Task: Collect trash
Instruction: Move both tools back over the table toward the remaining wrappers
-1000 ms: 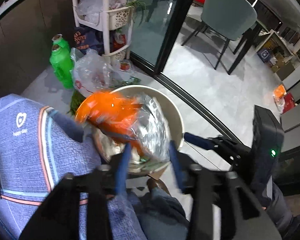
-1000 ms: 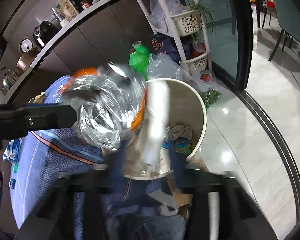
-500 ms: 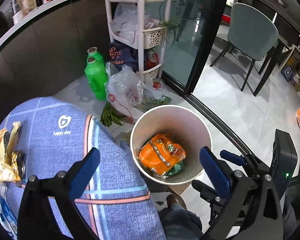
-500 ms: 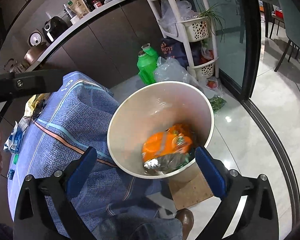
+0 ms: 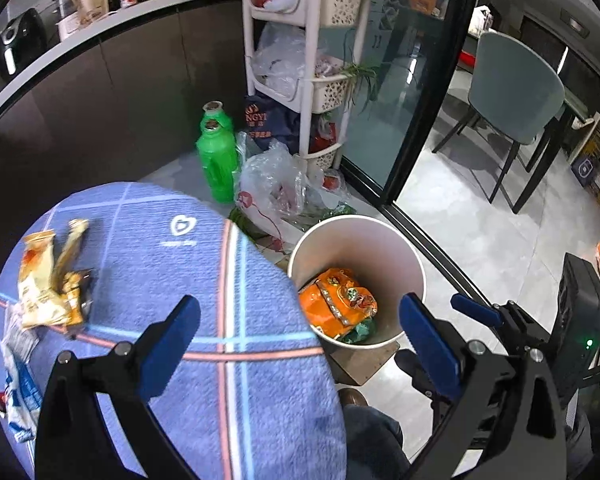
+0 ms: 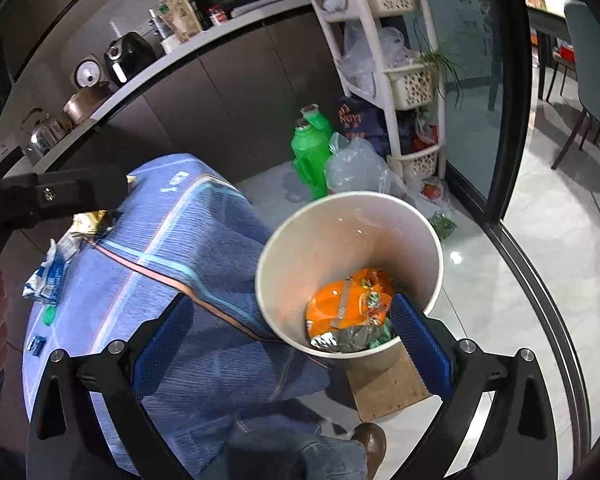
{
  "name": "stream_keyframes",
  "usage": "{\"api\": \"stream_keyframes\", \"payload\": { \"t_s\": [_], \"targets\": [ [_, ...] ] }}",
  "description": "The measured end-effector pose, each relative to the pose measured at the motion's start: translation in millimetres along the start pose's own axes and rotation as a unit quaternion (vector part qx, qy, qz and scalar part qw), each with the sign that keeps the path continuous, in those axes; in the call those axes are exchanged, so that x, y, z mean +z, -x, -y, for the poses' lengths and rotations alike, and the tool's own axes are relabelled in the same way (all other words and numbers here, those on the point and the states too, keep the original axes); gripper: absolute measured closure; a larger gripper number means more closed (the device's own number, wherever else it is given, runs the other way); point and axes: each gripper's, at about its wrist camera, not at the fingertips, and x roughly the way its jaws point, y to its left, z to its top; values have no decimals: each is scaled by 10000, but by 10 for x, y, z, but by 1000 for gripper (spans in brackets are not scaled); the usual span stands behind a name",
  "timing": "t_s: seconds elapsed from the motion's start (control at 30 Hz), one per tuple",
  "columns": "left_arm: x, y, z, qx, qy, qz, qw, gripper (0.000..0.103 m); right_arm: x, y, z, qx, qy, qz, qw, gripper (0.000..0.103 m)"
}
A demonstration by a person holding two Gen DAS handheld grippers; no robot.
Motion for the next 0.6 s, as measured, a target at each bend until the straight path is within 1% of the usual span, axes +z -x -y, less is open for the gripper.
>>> {"api": "stream_keyframes", "payload": {
  "t_s": [0.13,0.23,0.3,0.47,0.6],
  "targets": [
    [-68,265,-164,67,180,160,9997,4,19,153,-191,92,163,85,9998,8],
    [-120,473,-307,244,291,250,9990,4,47,262,-373,174,304,155,9993,8],
    [-174,637,-420,309,391,393,9980,4,56,334,-519,256,397,180,9987,8],
    [-364,1007,-721,506,684,602,9946,4,52,455,-896,441,694,241,9963,8],
    [-572,1188,-969,656,924,642,9915,4,44,485,-1172,546,911,239,9941,8]
  ]
}}
